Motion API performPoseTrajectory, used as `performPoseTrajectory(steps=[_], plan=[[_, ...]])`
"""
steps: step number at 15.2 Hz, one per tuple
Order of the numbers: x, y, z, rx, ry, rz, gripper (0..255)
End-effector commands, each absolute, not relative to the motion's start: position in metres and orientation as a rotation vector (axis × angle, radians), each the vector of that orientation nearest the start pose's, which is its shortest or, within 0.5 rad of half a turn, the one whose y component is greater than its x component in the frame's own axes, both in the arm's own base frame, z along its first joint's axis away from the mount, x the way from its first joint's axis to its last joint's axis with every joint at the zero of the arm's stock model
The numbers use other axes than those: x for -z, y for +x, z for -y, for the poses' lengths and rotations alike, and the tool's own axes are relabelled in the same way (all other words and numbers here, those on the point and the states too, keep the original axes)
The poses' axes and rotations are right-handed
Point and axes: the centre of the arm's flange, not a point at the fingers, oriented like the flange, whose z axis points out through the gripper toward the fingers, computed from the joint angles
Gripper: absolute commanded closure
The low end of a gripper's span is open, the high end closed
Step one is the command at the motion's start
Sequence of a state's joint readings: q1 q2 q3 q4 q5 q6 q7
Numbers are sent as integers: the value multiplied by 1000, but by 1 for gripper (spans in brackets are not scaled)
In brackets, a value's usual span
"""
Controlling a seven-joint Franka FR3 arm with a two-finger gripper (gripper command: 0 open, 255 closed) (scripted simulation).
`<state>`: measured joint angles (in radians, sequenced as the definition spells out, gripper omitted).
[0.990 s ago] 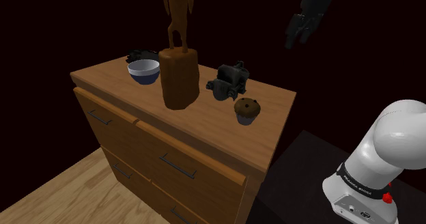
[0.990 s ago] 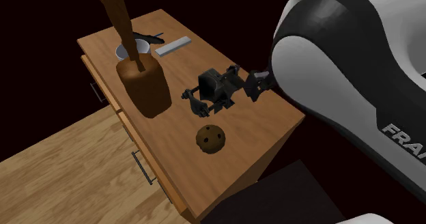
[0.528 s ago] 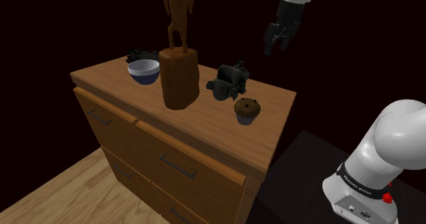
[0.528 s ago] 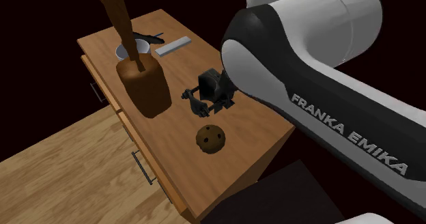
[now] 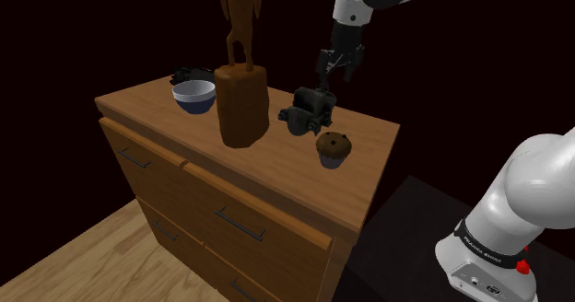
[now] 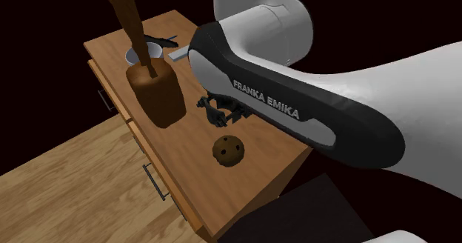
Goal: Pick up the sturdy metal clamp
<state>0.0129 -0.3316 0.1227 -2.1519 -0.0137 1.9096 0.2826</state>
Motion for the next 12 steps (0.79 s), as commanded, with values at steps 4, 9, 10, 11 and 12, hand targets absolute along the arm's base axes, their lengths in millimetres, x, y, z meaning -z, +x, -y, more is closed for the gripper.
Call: performPoseTrajectory(steps=[4, 9, 10, 11, 12], plan=[[-507, 516, -96, 107, -3154, -264, 0], [-472, 568, -124, 62, -3145, -293, 0], [-472, 569, -125, 62, -3145, -294, 0], [-466, 569, -125, 62, -3145, -294, 0], [-461, 569, -125, 62, -3145, -294, 0]])
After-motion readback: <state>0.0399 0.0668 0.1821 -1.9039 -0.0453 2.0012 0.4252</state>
